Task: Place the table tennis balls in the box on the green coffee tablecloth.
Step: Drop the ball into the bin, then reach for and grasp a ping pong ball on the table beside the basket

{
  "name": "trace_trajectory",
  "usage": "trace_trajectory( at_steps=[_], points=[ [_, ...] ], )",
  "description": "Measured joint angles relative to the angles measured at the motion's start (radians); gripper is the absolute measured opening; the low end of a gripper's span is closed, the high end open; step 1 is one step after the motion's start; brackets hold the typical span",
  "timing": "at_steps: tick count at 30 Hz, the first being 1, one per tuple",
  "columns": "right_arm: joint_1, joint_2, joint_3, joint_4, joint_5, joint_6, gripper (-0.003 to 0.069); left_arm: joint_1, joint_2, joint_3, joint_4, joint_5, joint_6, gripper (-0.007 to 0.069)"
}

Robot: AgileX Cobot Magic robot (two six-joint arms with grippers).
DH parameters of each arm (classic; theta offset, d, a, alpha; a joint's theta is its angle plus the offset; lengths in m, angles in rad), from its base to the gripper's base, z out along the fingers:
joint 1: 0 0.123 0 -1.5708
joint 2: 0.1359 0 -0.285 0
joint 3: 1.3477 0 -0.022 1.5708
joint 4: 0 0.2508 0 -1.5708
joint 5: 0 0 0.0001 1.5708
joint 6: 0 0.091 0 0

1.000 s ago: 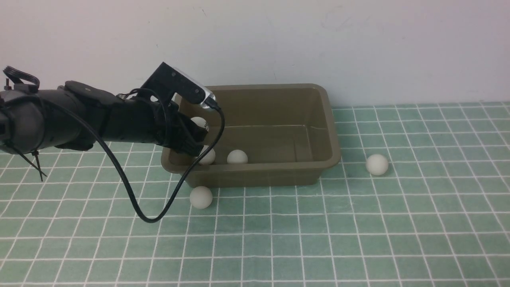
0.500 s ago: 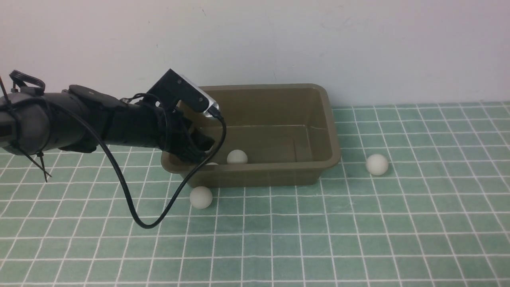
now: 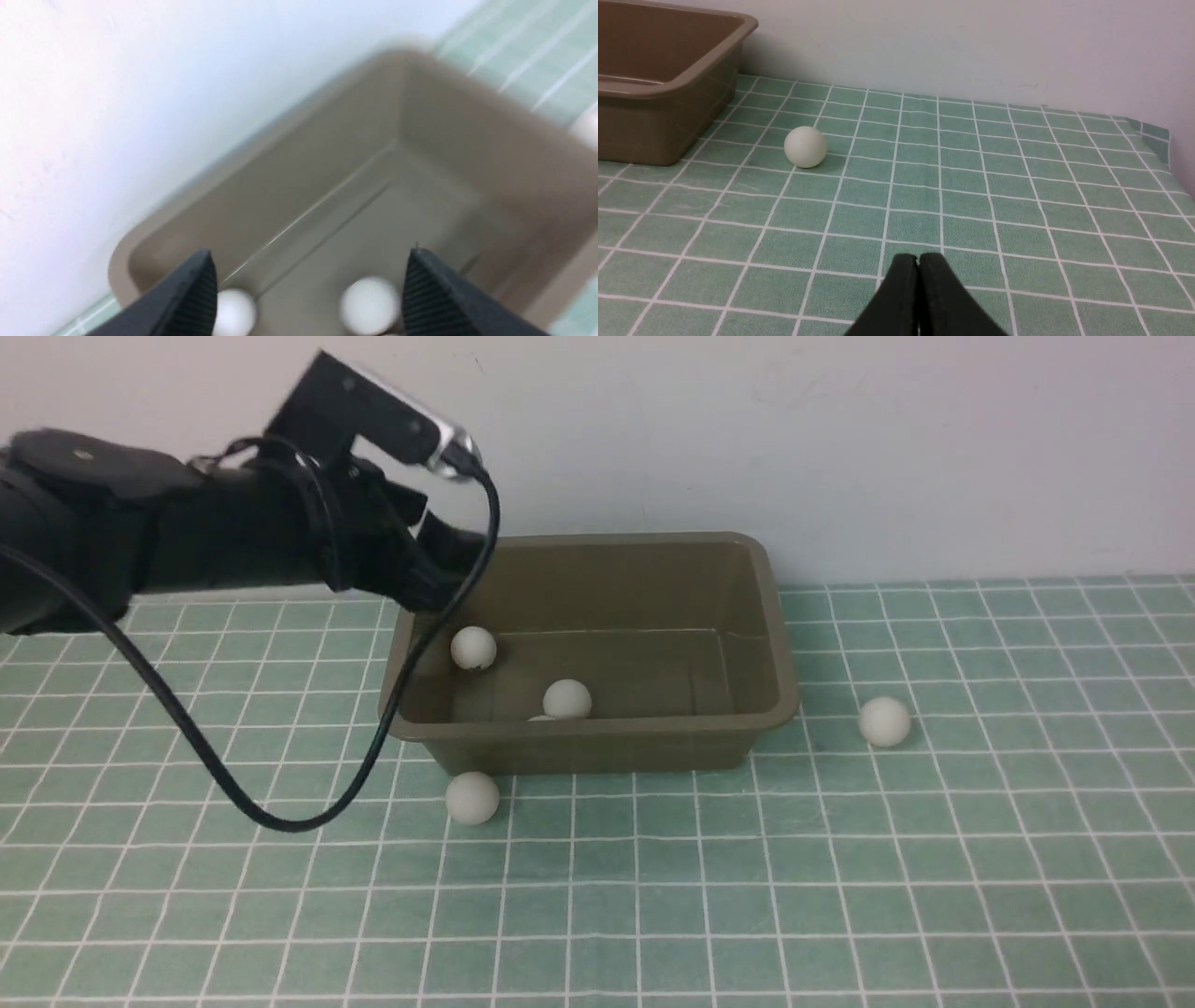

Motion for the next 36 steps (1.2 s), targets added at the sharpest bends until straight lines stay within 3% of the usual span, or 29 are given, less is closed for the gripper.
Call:
trace_trajectory(
  at_steps=[2,10,13,16,21,27,36],
  points=[
    [0.000,0.000,0.000,0.000,0.000,0.000,-0.0010,0.000,-0.061,0.000,0.087,0.046,-0.138,0.0479],
    [0.000,0.000,0.000,0.000,0.000,0.000,-0.0010,0.000,-0.173,0.000,0.643,0.309,-0.666,0.0479],
    [0.000,0.000,0.000,0.000,0.000,0.000,-0.0010,0.000,-0.181,0.014,0.939,0.518,-0.980,0.0479],
    [0.000,0.000,0.000,0.000,0.000,0.000,-0.0010,0.001,-0.182,0.052,1.009,0.569,-1.055,0.0479],
    [0.000,0.000,0.000,0.000,0.000,0.000,-0.0010,0.001,-0.187,0.211,0.938,0.515,-1.103,0.0476],
    [0.000,0.000,0.000,0.000,0.000,0.000,-0.0010,-0.024,-0.187,0.343,0.783,0.254,-1.103,0.0442],
    [0.000,0.000,0.000,0.000,0.000,0.000,-0.0010,-0.206,-0.102,0.414,0.674,-0.160,-1.103,0.0436]
  ],
)
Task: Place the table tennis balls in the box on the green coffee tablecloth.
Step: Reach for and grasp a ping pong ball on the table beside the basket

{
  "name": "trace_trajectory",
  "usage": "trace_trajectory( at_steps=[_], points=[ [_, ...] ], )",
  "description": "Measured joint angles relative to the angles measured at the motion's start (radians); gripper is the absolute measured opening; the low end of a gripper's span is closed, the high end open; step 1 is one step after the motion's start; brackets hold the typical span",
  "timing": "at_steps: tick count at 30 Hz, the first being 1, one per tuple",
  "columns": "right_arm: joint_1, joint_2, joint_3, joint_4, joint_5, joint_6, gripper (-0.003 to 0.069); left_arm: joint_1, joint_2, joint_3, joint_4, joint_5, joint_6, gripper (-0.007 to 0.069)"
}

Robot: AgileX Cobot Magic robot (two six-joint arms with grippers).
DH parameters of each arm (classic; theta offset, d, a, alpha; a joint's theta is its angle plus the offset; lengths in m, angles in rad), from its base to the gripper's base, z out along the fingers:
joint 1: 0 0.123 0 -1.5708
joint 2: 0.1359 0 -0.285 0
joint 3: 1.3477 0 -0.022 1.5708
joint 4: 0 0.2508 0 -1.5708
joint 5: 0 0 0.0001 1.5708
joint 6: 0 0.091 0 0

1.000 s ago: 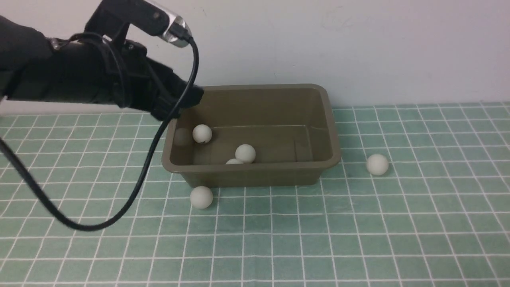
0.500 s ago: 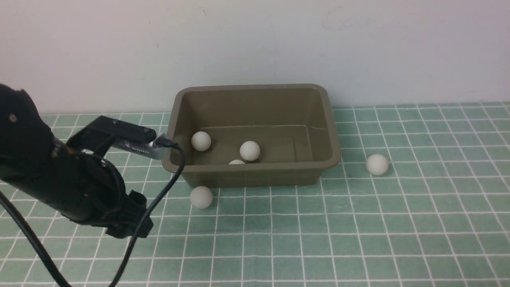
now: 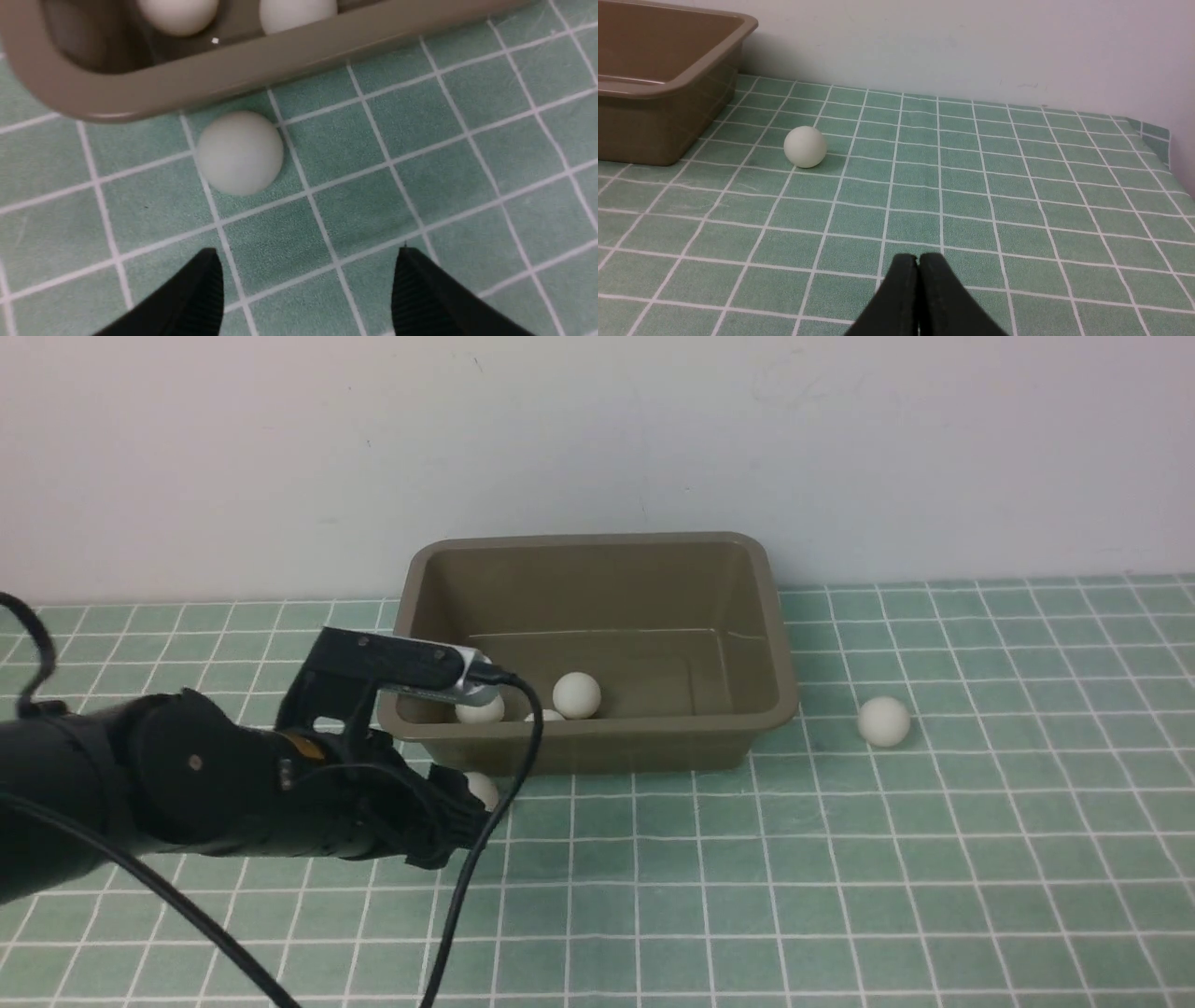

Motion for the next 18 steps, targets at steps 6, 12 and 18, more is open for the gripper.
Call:
trace_trajectory(
  at_steps=[6,12,18],
  points=[
    [0.000,0.000,0.000,0.000,0.000,0.000,-0.0010,-0.026,0.123,0.000,-0.004,-0.062,0.000,0.0436],
    [0.000,0.000,0.000,0.000,0.000,0.000,-0.0010,-0.027,0.162,0.000,0.006,-0.074,0.000,0.0446],
    [0.000,0.000,0.000,0.000,0.000,0.000,-0.0010,-0.027,0.162,0.000,0.028,-0.126,0.000,0.0534]
  ],
)
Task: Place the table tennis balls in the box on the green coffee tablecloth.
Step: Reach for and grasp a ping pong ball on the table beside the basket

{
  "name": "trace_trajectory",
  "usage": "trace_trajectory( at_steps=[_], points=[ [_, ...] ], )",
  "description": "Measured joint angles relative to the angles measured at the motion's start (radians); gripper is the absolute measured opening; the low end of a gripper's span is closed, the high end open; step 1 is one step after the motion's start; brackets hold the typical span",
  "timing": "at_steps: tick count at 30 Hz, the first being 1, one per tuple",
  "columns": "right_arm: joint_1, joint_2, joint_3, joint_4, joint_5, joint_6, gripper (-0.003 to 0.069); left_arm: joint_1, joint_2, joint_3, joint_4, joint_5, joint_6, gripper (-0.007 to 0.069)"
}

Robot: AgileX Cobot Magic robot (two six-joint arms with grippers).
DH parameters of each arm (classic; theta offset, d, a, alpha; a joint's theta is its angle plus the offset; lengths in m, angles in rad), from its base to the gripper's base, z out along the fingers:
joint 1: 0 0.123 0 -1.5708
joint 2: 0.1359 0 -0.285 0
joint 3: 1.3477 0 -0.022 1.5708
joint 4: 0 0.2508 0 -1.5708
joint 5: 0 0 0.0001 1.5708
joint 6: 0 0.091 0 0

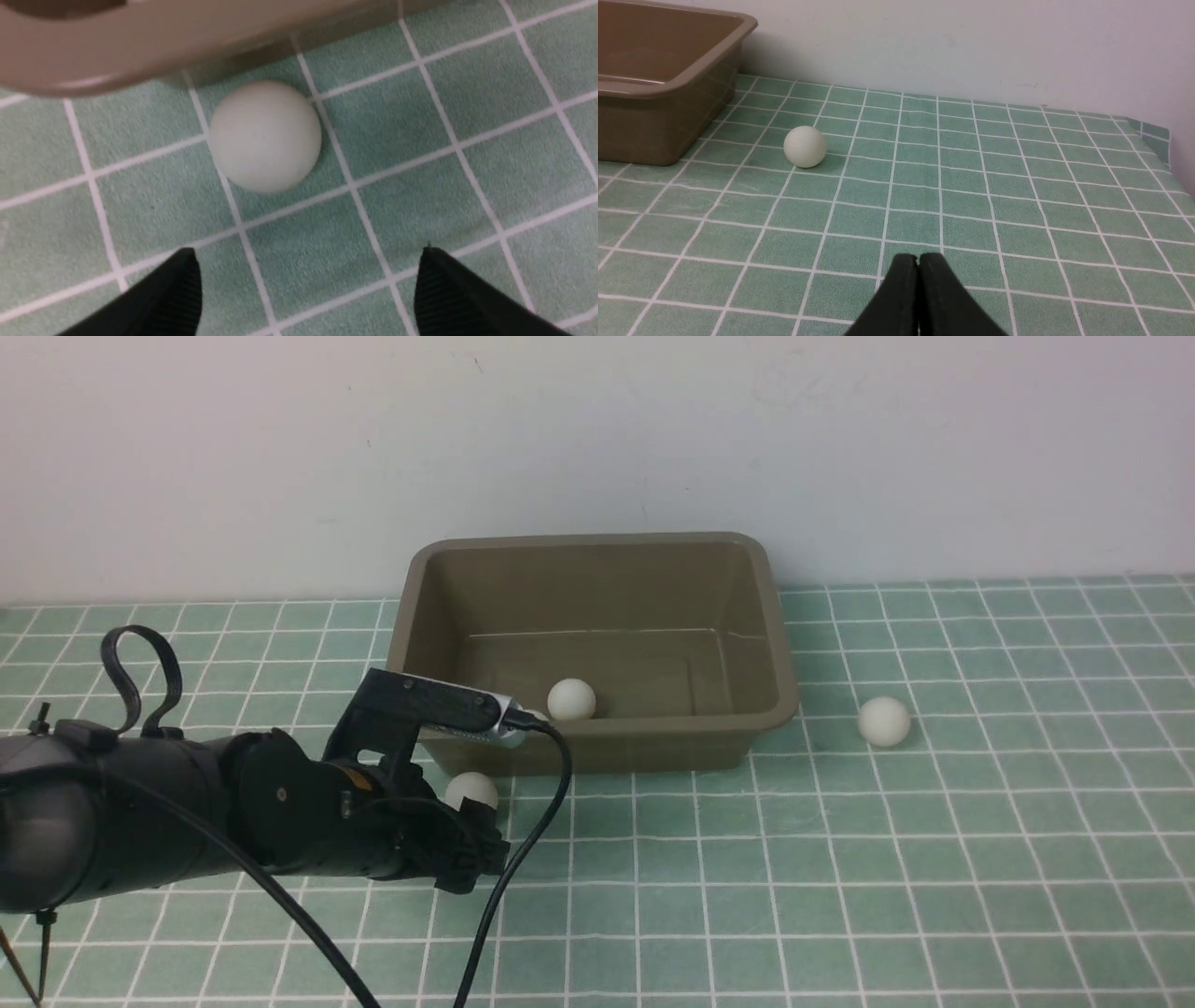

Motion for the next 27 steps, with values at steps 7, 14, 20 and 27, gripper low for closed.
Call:
trace_trajectory(
  at_steps=[7,14,20,27],
  points=[
    [0.000,0.000,0.000,0.000,0.000,0.000,-0.0010,-0.001,0.010,0.000,0.000,-0.071,0.001,0.0595],
    [0.000,0.000,0.000,0.000,0.000,0.000,-0.0010,-0.002,0.078,0.000,0.000,-0.124,0.001,0.0595],
    [0.000,0.000,0.000,0.000,0.000,0.000,-0.0010,-0.003,0.099,0.000,0.000,-0.173,0.001,0.0595],
    [0.000,0.000,0.000,0.000,0.000,0.000,-0.0010,-0.003,0.107,0.000,0.000,-0.198,-0.005,0.0595]
  ],
)
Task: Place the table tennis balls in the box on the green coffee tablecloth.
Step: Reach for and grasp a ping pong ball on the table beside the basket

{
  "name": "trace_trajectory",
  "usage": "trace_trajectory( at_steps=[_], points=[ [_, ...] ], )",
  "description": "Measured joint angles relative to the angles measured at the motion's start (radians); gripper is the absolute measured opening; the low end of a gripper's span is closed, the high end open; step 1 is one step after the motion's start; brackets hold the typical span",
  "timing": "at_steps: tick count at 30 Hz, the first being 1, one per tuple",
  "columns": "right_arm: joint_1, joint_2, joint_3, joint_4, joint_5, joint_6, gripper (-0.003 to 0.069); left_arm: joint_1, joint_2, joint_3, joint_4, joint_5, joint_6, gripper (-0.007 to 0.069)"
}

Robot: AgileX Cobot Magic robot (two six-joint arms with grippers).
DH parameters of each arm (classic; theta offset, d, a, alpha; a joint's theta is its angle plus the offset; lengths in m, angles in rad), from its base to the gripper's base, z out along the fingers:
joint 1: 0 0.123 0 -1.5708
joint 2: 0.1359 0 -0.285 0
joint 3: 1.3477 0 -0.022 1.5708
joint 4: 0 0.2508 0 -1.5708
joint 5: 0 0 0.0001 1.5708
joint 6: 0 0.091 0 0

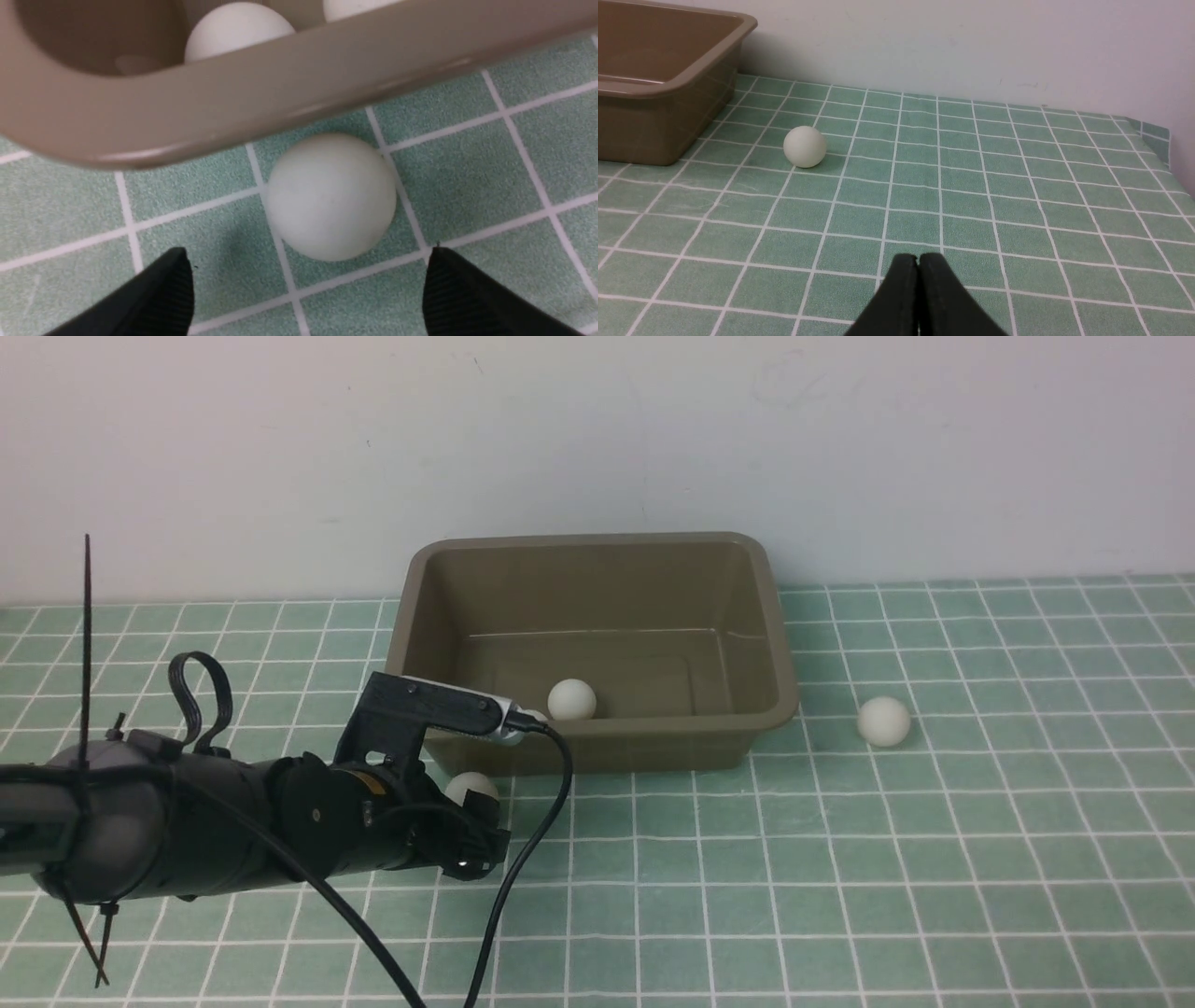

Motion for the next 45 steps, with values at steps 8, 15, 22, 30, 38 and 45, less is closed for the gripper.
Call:
trace_trajectory(
  at_steps=[8,15,22,30,38,45],
  points=[
    [0.000,0.000,0.000,0.001,0.000,0.000,-0.0010,0.000,0.000,0.000,0.000,-0.007,-0.009,0.0594],
    [0.000,0.000,0.000,0.001,0.000,0.000,-0.0010,0.000,0.000,0.000,0.000,-0.027,-0.035,0.0594],
    [0.000,0.000,0.000,0.001,0.000,0.000,-0.0010,0.000,0.000,0.000,0.000,-0.027,-0.065,0.0594],
    [0.000,0.000,0.000,0.000,0.000,0.000,-0.0010,-0.023,0.000,0.000,0.000,-0.028,-0.098,0.0594],
    [0.000,0.000,0.000,0.000,0.000,0.000,-0.0010,-0.047,0.000,0.000,0.000,-0.064,-0.112,0.0594],
    [0.000,0.000,0.000,0.000,0.000,0.000,-0.0010,-0.048,0.029,0.000,0.000,-0.079,-0.112,0.0594]
  ],
)
